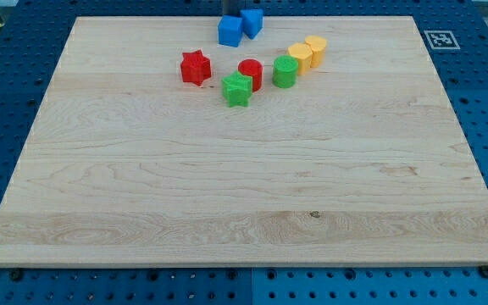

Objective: Move the blue triangle closer to the yellow heart

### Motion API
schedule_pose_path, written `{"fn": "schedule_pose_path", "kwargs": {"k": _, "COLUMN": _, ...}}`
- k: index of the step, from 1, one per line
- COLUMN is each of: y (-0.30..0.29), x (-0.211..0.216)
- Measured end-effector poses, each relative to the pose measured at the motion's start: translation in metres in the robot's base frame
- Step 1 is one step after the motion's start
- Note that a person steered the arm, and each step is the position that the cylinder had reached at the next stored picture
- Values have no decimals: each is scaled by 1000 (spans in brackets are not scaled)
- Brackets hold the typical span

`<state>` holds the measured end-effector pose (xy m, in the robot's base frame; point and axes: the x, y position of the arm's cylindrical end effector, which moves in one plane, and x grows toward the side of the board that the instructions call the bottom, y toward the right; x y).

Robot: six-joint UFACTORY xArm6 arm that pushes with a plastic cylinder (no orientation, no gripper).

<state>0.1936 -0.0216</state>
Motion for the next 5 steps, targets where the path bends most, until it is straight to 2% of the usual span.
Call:
{"fn": "schedule_pose_path", "kwargs": {"k": 1, "y": 27, "x": 1}}
{"fn": "schedule_pose_path", "kwargs": {"k": 3, "y": 35, "x": 29}}
{"fn": "schedule_pose_path", "kwargs": {"k": 5, "y": 84, "x": 46}}
